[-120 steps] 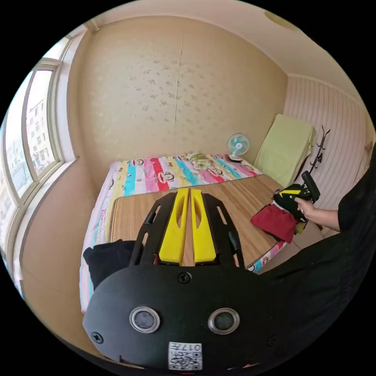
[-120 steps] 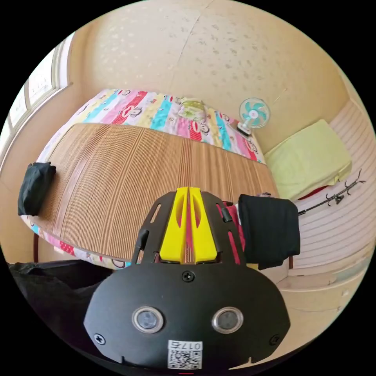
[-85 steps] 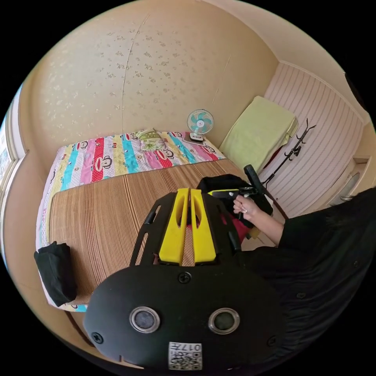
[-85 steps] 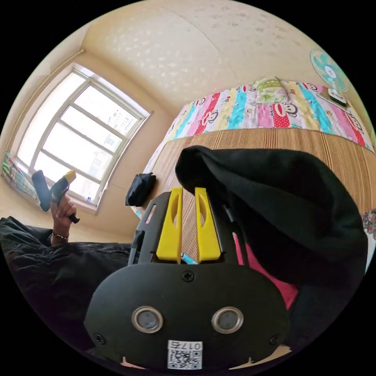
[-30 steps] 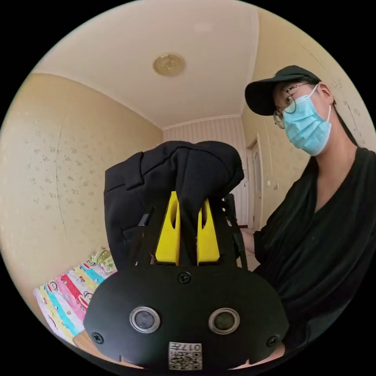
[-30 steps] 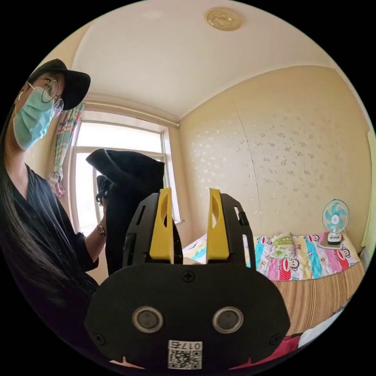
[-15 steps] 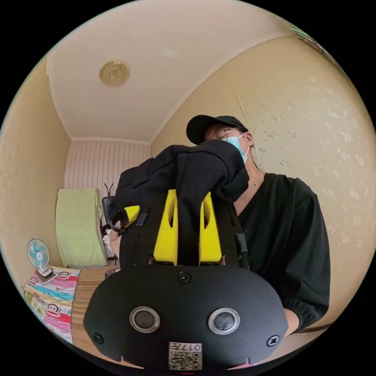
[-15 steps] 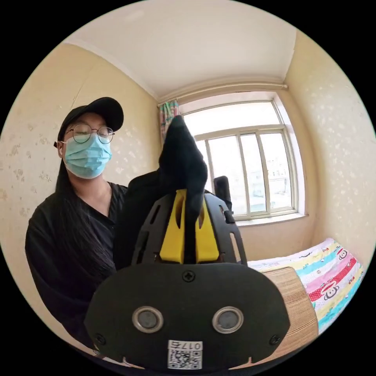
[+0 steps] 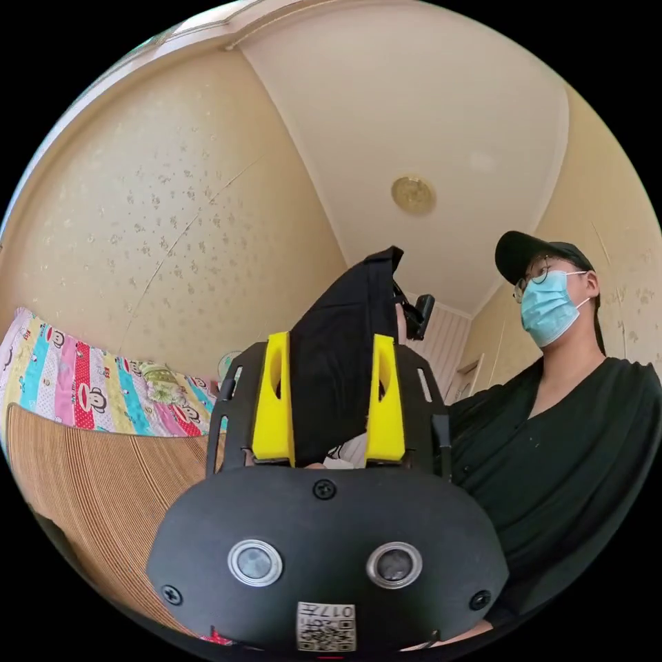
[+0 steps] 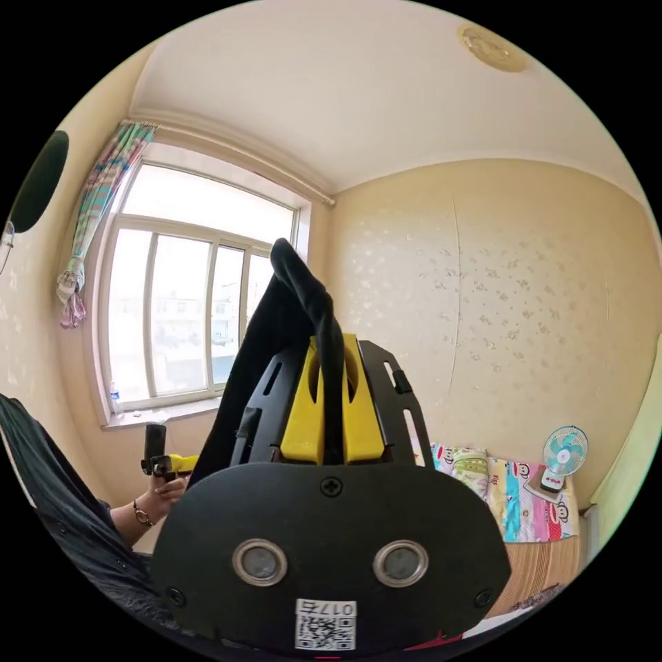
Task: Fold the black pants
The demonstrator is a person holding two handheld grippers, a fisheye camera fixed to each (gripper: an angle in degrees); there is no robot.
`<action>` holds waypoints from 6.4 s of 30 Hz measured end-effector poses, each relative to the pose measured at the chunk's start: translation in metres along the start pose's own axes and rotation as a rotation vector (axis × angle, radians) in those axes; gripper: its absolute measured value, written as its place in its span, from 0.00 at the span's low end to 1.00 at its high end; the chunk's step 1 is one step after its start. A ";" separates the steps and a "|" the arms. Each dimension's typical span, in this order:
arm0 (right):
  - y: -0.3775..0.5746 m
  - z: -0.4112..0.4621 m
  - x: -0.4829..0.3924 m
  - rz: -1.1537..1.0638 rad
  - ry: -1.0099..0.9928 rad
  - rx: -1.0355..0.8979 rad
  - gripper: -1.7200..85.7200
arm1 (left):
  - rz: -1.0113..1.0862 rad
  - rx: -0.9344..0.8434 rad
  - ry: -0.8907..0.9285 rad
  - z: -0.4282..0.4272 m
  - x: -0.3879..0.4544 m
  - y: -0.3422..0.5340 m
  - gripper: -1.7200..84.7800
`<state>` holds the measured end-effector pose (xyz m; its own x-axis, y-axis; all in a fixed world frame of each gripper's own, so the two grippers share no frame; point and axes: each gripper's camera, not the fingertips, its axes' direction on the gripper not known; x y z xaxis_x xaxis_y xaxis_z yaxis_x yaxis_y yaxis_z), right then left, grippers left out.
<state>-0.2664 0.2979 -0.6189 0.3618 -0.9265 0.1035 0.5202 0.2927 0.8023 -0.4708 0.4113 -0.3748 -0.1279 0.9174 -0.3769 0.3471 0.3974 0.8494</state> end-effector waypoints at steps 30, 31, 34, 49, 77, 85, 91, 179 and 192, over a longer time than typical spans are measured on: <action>-0.088 0.138 0.175 -0.024 0.435 -0.168 0.07 | 0.214 0.129 -0.647 0.170 0.009 -0.286 0.09; -0.074 0.205 0.215 -0.036 0.467 -0.270 0.08 | 0.157 0.060 -0.721 0.201 -0.048 -0.304 0.10; 0.012 0.342 0.331 0.187 0.426 -0.636 0.10 | -0.139 -0.167 -0.965 0.242 -0.193 -0.314 0.09; 0.614 0.268 0.383 0.626 0.118 -1.483 0.13 | -0.634 -0.978 -1.053 0.174 -0.344 0.135 0.03; 0.616 0.174 0.441 0.534 -0.769 -1.577 0.15 | -0.787 -1.130 -0.328 0.375 -0.299 0.123 0.03; 0.678 0.396 0.622 0.906 -0.289 -1.205 0.22 | -0.892 -0.853 -0.319 0.308 -0.302 0.109 0.01; 0.733 0.499 0.623 0.901 0.080 -1.174 0.08 | -0.965 -0.668 -0.221 0.268 -0.315 0.118 0.01; 0.758 0.315 0.185 0.652 -0.159 -1.078 0.13 | -0.892 -0.698 -0.829 0.014 -0.419 0.109 0.14; 0.811 0.161 0.133 1.006 -0.213 -1.214 0.07 | -0.941 -0.834 -0.765 0.019 -0.413 0.133 0.05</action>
<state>0.0789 0.3745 0.1407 0.8679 -0.2309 0.4398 0.4649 0.6894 -0.5555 -0.3547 0.0845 -0.1133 0.6055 0.1901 -0.7728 -0.2425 0.9689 0.0483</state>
